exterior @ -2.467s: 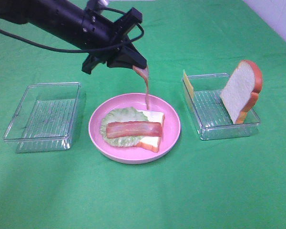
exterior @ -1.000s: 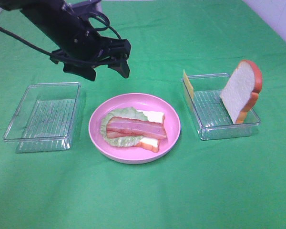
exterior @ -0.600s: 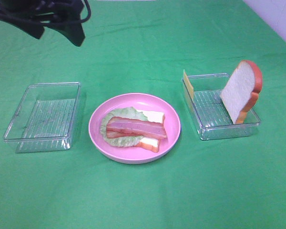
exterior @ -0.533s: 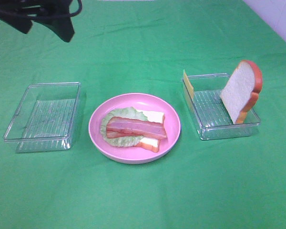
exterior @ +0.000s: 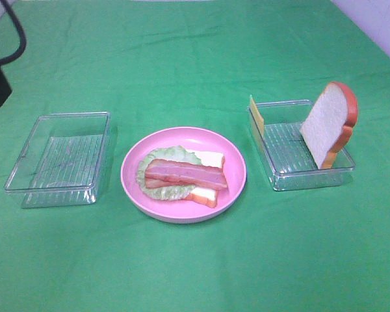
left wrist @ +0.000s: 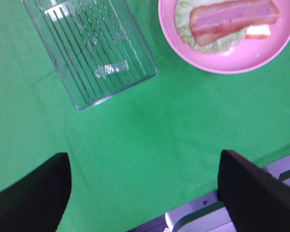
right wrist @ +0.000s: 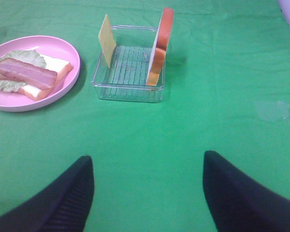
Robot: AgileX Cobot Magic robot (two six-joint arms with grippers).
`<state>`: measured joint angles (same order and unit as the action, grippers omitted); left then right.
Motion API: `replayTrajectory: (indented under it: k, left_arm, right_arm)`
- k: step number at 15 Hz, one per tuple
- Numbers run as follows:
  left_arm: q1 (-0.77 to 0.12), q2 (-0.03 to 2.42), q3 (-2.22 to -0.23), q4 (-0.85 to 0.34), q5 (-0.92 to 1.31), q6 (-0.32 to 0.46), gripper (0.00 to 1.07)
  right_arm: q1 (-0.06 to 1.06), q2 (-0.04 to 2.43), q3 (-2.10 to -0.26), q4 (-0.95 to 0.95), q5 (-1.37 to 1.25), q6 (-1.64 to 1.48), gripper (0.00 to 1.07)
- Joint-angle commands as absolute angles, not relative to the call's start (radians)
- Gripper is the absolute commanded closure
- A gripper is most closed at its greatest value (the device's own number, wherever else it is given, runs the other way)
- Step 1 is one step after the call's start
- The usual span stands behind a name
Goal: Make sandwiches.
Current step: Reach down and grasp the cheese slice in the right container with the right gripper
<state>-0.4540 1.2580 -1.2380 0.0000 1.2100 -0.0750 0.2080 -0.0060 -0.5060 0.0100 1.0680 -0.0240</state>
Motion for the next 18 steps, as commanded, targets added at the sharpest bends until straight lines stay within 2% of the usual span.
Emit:
replayTrajectory:
  k: [1,3,5,11,12,15,18]
  left_arm:
    - [-0.458,1.145,-1.11,0.0,1.215,-0.07,0.27]
    - [-0.458,1.044,-1.022,0.0,1.213,-0.061,0.27]
    - [-0.458,0.935,-0.934,0.0,1.203,-0.02,0.27]
    - [-0.458,0.588,-0.69,0.0,1.055,-0.02,0.27]
    - [-0.458,0.456,-0.605,0.007,1.053,0.0,0.27]
    - [-0.458,0.315,-0.516,0.014,1.07,0.027,0.27]
    - [-0.458,0.144,-0.504,0.007,1.051,0.024,0.27]
  right_arm:
    - [0.201,-0.017,-0.502,0.0,1.057,-0.018,0.45]
    - [0.201,-0.017,-0.502,0.0,1.057,-0.018,0.45]
    - [0.201,-0.017,-0.502,0.0,1.057,-0.018,0.45]
    - [0.202,-0.003,-0.502,-0.012,1.057,-0.018,0.45]
    - [0.202,0.03,-0.515,-0.013,1.042,-0.018,0.45]
    - [0.202,0.124,-0.532,-0.013,0.972,0.011,0.45]
    - [0.202,0.312,-0.532,0.03,0.818,0.075,0.45]
